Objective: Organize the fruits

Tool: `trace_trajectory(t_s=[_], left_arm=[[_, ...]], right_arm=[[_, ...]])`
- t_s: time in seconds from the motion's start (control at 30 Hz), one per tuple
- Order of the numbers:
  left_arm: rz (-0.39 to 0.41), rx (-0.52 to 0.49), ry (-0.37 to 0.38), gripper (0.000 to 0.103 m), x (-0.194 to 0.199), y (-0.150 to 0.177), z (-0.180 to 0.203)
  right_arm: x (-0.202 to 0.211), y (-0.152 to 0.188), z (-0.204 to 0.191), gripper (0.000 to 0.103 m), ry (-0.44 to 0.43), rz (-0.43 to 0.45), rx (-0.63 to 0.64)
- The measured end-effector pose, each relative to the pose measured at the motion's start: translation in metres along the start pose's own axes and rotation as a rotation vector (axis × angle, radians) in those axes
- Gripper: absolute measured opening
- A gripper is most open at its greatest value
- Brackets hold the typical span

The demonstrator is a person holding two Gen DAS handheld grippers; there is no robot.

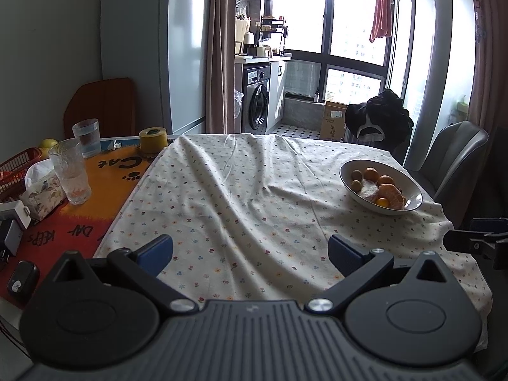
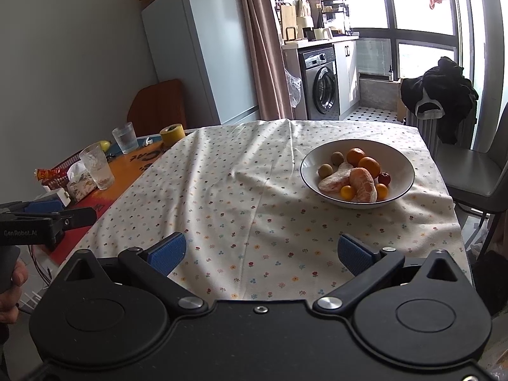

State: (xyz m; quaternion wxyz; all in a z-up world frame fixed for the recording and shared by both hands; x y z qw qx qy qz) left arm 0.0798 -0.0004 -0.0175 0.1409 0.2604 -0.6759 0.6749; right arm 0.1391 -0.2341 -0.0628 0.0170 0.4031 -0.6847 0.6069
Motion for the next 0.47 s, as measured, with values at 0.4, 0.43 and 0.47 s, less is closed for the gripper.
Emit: trace_trajectory(t_s=[0.4, 0.43, 0.47], left_arm=[[0.002, -0.008, 0.017, 0.103, -0.0007, 0.0010, 0.0056], [0.000, -0.005, 0.018, 0.103, -0.0012, 0.0006, 0.0049], [0.001, -0.005, 0.017, 0.103, -0.0008, 0.0005, 0.0047]], right_arm=[[-0.0040, 0.0016, -0.0027, 0.103, -0.008, -0.011, 0.003], [-0.0042, 0.0018, -0.0023, 0.103, -0.007, -0.012, 0.000], [-0.0048, 0.0018, -0.0022, 0.103, -0.007, -0.013, -0.001]])
Point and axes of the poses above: each gripper's, at about its wrist camera, not at the fingertips, and x roughly against the way its jaws point, z to its right, y to its underside, the point moved 10 cm from there along -x, roughly the way its jaws point, and after that the axes turned 9 degrees about -y, right-handed, at the moved point
